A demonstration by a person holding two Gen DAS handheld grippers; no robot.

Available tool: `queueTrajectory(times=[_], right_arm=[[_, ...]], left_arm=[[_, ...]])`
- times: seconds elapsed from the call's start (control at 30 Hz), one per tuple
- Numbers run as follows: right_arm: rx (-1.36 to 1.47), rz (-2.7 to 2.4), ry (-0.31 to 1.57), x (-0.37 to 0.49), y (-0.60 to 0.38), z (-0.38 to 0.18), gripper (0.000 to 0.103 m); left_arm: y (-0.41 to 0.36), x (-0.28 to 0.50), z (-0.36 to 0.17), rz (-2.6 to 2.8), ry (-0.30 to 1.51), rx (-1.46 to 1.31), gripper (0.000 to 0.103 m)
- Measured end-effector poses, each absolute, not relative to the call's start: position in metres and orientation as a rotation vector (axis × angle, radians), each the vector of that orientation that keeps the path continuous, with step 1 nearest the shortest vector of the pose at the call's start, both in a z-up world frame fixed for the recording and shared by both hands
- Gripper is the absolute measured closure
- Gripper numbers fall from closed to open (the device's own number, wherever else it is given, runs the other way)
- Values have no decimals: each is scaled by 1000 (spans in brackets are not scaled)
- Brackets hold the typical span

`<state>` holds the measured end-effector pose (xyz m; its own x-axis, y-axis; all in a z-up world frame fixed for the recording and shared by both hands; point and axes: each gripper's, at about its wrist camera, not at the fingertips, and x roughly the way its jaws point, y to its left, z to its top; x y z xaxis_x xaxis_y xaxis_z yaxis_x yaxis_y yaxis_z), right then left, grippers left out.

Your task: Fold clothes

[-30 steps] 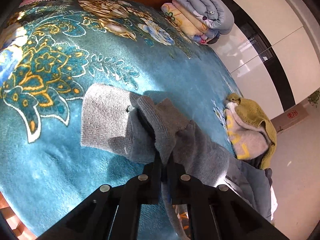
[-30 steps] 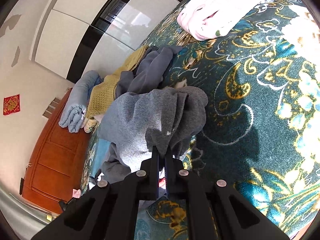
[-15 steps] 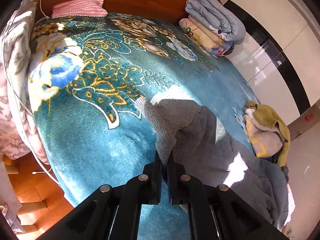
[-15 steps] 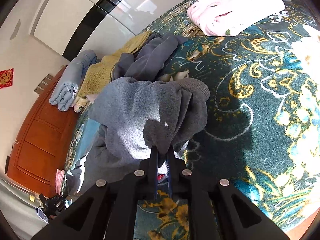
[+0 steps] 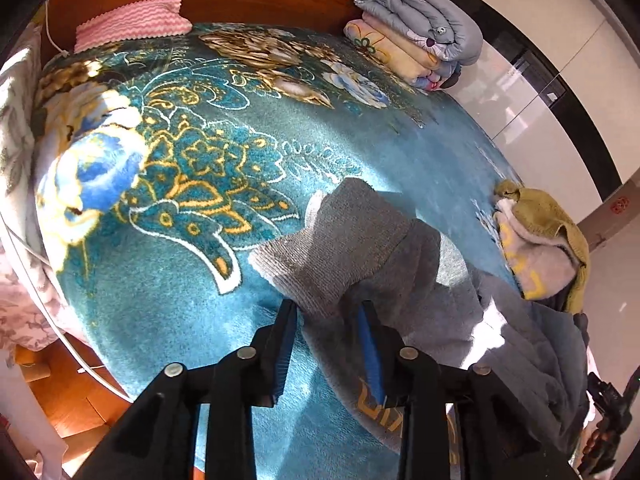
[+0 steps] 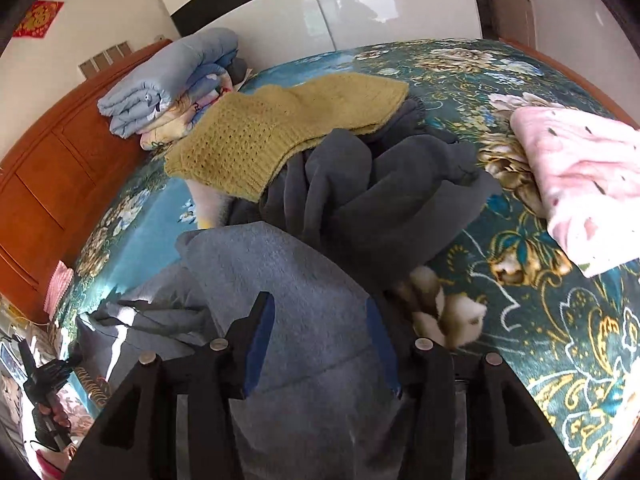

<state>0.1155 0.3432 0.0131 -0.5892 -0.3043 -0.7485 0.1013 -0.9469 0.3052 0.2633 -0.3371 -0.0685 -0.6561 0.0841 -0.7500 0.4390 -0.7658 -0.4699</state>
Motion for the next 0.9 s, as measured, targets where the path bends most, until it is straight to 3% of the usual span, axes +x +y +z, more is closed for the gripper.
queueTrajectory(times=[0.07, 0.1, 0.17, 0.2, 0.37, 0.5, 0.6, 0.7, 0.77, 0.87, 0.9], right_arm=[[1328, -2584, -314, 97, 331, 2, 54], [1349, -2581, -301, 88, 324, -4, 54], [1392, -2573, -275, 70, 312, -15, 67], [1399, -2578, -265, 65, 307, -17, 84], [1283, -2688, -263, 84, 315, 3, 98], [1208, -2771, -272, 100, 334, 23, 99], [1215, -2778, -290, 109, 347, 27, 99], [1218, -2764, -344, 111, 356, 25, 100], [1203, -2741, -370, 109, 356, 26, 100], [1155, -2679, -385, 106, 347, 30, 99], [1139, -2662, -378, 105, 342, 31, 91]], left_arm=[[-349, 262, -63, -2509, 1008, 1160, 44], [-355, 256, -62, -2512, 992, 1161, 42], [-369, 238, -62, -2514, 961, 1165, 41], [-376, 226, -63, -2513, 947, 1168, 41], [-406, 167, -91, -2424, 1204, 1319, 41], [-411, 137, -102, -2357, 1306, 1475, 41], [-400, 127, -98, -2362, 1220, 1585, 45], [-384, 119, -94, -2368, 1075, 1662, 62], [-375, 115, -91, -2379, 1008, 1683, 79], [-367, 113, -82, -2432, 978, 1660, 83], [-366, 113, -77, -2455, 966, 1645, 83]])
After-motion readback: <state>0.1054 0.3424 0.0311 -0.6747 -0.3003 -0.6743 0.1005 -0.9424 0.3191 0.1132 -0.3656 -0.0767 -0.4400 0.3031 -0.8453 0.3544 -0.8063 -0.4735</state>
